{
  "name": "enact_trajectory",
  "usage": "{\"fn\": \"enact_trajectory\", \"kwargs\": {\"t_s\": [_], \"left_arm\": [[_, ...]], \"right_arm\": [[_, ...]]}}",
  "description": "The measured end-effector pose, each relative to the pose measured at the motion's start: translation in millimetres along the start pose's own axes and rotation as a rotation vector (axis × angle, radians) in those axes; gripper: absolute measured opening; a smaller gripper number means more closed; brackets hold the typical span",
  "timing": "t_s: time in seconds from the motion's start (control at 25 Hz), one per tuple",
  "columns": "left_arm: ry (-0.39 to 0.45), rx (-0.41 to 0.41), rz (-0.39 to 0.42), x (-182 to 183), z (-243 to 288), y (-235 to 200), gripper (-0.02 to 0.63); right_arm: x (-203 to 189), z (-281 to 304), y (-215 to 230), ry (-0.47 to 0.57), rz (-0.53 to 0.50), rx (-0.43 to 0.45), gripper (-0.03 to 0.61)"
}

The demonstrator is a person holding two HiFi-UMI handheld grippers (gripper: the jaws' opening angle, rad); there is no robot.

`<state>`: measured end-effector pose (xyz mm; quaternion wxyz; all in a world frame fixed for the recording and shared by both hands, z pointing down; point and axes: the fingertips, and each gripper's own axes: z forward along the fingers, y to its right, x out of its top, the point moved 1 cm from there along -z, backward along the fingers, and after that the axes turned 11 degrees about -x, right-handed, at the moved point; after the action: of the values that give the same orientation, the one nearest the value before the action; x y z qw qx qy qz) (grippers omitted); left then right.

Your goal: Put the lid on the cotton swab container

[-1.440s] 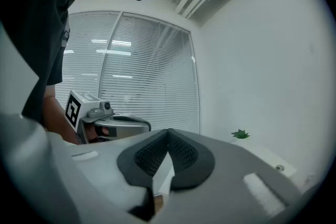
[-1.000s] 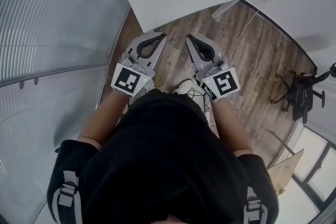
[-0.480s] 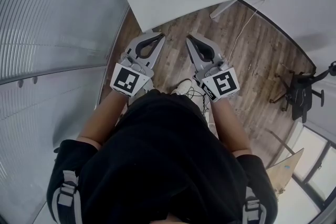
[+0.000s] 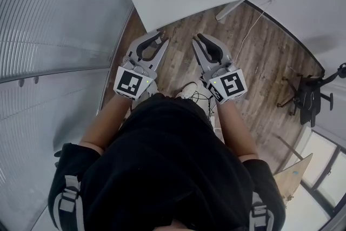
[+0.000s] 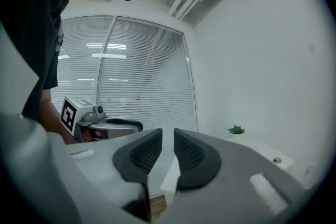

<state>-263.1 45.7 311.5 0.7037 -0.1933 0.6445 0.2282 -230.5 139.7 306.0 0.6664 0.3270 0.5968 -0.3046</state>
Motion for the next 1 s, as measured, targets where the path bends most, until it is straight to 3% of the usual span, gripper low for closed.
{"fn": "enact_trajectory", "kwargs": {"t_s": [0.24,0.36,0.6,1.0], "left_arm": [[0.011,0.065,-0.016,0,-3,-8,0.268],[0.005,0.088,-0.005,-2,-4,-7,0.313],[-0.010,0.109,-0.003,-5,3,-1,0.341],[-0.023,0.111,0.017,-6,34,26,0.341]], "right_arm": [[-1,-1,6,-0.004,0.013,-0.018,0.206],[-3,-5,8,-0.017,0.006,-0.017,0.264],[-6,-12,17,-0.023,0.005,-0.023,0.311],[-10,-34,51,-0.021,-0.001,-0.005,0.314]]}}
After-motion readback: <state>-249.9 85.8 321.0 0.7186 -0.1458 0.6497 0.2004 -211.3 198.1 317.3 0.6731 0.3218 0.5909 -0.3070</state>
